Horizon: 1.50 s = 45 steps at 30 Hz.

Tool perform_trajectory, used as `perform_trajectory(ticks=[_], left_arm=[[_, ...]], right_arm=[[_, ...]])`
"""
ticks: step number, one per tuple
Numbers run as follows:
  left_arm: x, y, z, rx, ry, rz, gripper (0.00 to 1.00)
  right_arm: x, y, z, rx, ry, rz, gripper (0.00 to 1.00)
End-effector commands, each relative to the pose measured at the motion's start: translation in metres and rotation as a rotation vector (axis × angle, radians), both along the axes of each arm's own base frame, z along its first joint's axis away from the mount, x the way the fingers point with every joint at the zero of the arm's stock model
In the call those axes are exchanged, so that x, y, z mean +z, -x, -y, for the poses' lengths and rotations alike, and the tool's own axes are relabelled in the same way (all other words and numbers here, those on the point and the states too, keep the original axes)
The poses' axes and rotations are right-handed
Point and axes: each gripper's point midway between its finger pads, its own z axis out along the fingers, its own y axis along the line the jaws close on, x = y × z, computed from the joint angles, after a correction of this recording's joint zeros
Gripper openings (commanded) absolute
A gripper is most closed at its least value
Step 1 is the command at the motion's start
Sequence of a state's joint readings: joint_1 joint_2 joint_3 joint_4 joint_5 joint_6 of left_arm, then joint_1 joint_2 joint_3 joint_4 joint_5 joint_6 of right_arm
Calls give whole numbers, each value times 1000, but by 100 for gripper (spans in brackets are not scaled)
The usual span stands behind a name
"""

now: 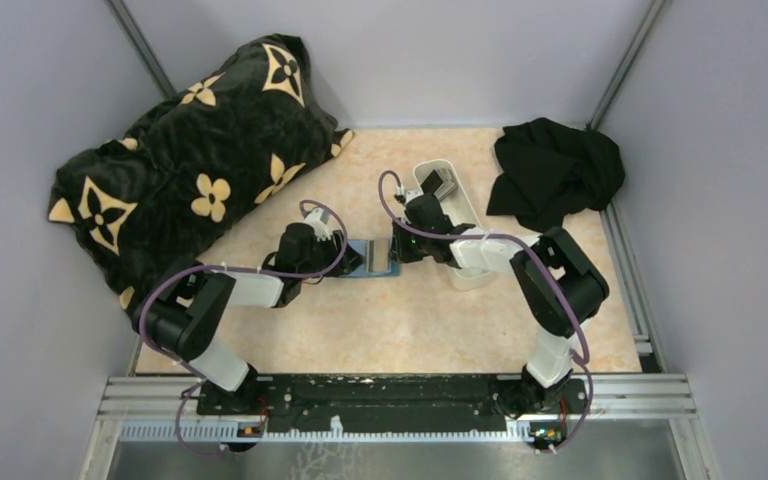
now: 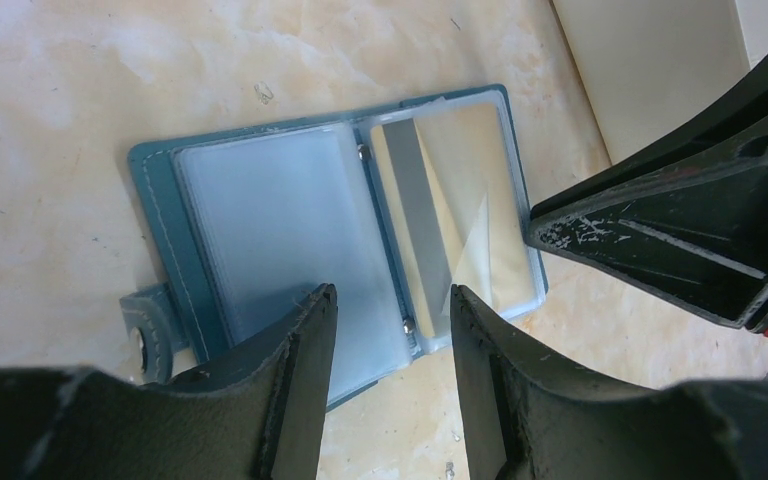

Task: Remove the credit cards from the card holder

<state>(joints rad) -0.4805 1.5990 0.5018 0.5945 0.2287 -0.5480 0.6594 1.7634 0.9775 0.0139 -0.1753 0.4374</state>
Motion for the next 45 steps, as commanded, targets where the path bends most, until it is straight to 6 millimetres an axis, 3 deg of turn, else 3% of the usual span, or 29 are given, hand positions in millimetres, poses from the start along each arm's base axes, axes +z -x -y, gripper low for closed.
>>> perform_trajectory(ticks=[1,14,20,27,31,38,45], left_arm=[[-26,16,-7,-15,-45,-78,54],[-28,17,-6,-19,-41,-84,53],[-28,16,-7,-15,-44,-83,53],[-28,16,-5,-20,-38,-85,53],[-27,17,-5,-20,-39,-85,53],[-27,17,-5,-20,-39,-84,54],[-27,15,-4,-23,-39,-84,54]], right_arm=[[26,-13,-30,52,-71,69,12],[28,-13,-33,57,-60,78,12],[58,-15,-20,21,-52,148,12],[89,-14,-22,38,-94,198,12],[87,-15,-26,46,-101,190,12],[40,-16,-27,40,-55,115,12],[30,-19,-26,28,-40,105,15]])
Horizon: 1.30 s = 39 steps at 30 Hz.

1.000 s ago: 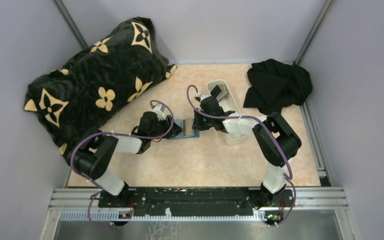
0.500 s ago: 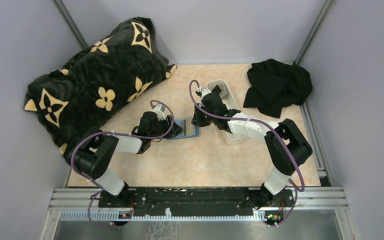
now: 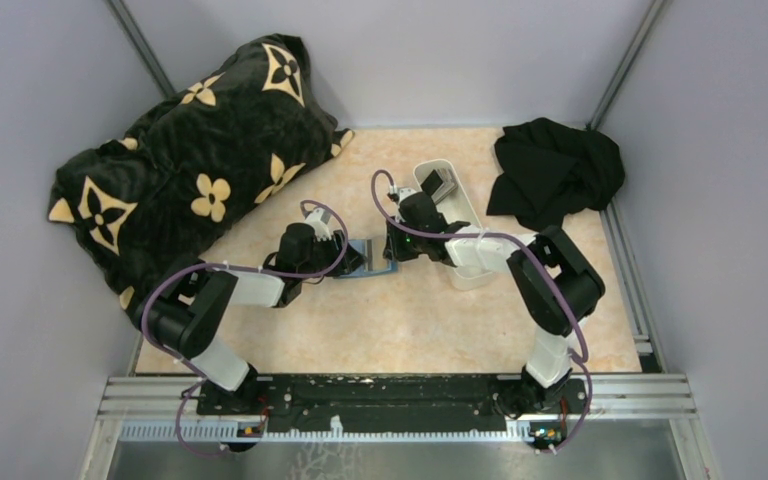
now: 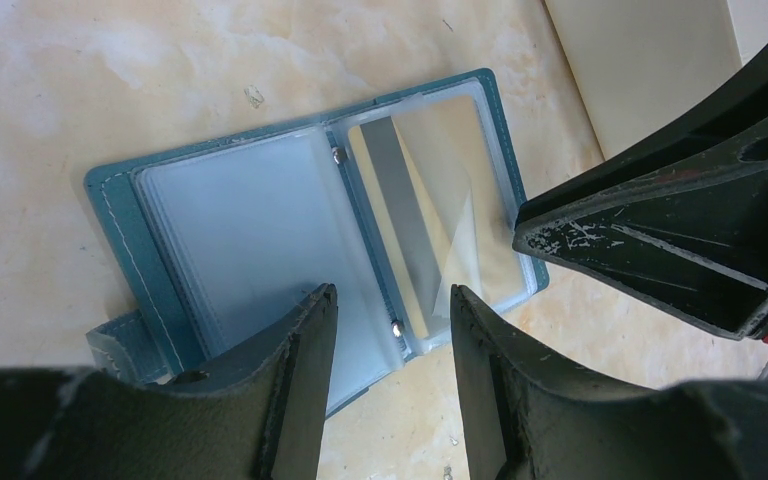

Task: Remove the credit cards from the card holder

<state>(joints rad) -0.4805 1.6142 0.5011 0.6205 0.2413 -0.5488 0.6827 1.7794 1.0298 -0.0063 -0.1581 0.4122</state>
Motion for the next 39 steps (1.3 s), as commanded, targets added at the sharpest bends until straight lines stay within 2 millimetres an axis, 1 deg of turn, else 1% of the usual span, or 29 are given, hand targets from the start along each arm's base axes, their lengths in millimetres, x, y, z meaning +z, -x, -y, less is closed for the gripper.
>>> perform_trajectory(ticks=[1,2,3,11,12,17,22,32,39], left_arm=[[-27,16,-7,-13,-50,-92,53],[-27,16,-7,-13,-49,-91,54],[-28,17,-7,-14,-48,-93,54],[-26,17,-8,-10,-50,-88,53],[-25,16,-7,-9,-49,-85,53],[-26,17,-8,-11,-50,-86,53],[-25,17,-8,-14,-49,-83,53],[-25,18,-8,-15,-48,-82,53],[-17,18,-9,-13,-43,-64,53]], right_arm=[[20,-14,-14,-1,-48,67,20],[19,-15,-14,-1,-46,66,24],[18,-15,-13,-2,-44,63,26],[11,-12,-14,8,-45,48,36],[9,-12,-14,12,-46,43,39],[8,-8,-19,23,-84,26,45],[4,-5,-23,31,-106,4,54],[9,-2,-33,57,-225,-35,55],[24,-5,-42,75,-278,-19,53]])
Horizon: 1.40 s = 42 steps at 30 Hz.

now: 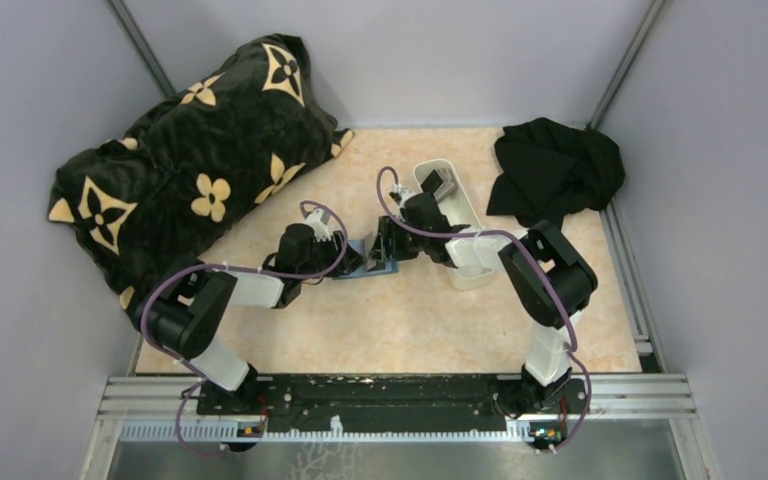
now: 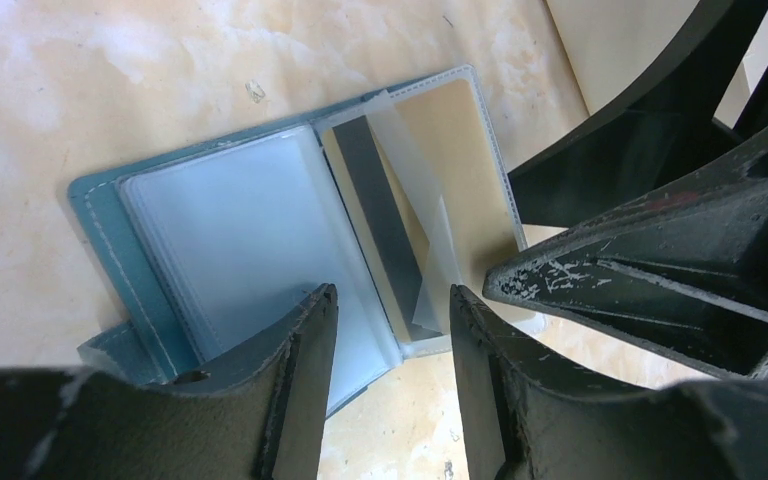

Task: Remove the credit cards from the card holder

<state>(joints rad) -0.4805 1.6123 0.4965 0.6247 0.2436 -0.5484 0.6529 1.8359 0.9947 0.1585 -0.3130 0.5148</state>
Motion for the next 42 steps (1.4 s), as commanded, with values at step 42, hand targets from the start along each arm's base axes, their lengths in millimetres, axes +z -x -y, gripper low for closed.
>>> perform_trajectory(ticks=[42], left_arm=[[6,12,-75,209,-208,-7,53]], right_arm=[[11,-2,-30,88,-131,19,59]])
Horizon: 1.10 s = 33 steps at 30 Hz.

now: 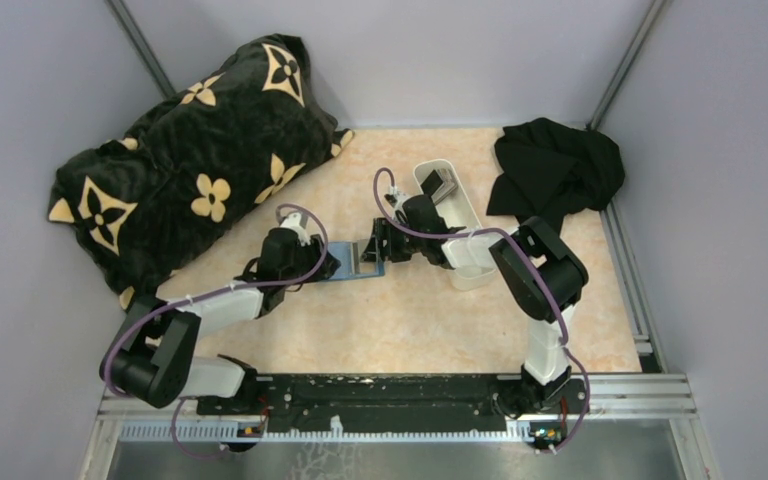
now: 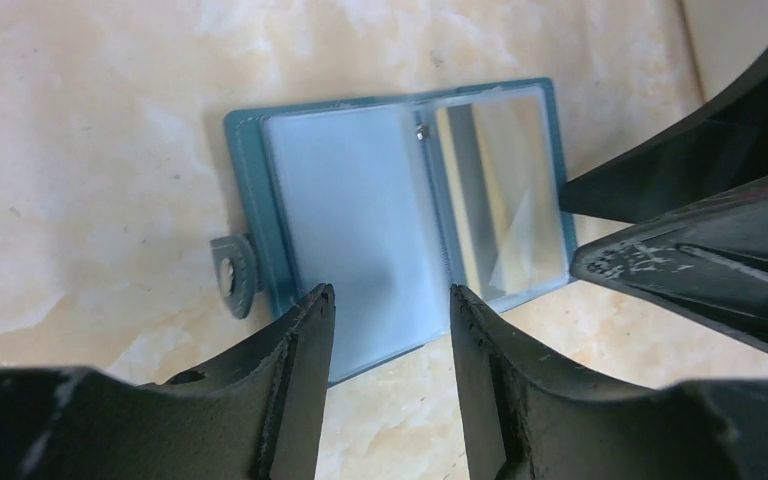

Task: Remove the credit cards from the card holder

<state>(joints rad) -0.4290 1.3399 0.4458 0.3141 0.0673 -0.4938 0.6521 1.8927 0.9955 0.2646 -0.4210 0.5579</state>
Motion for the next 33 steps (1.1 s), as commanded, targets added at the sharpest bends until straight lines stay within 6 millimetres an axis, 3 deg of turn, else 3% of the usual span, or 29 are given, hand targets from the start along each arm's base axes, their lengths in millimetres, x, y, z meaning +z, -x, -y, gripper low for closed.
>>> perform_trajectory(ticks=[1,9,14,33], left_arm=[[-7,2,-16,40,-54,2,53],[-14,5,-24,61,-64,-8,53],[-16,6,-12,27,-13,-22,52],[-22,8,-11,18,-11,-33,52]], right_arm=[[13,-7,-11,25,-35,51,59],[12,-7,-11,28,-32,53,59],[14,-5,-13,48,-34,51,58],[59,-12,-5,9,-36,144,58]])
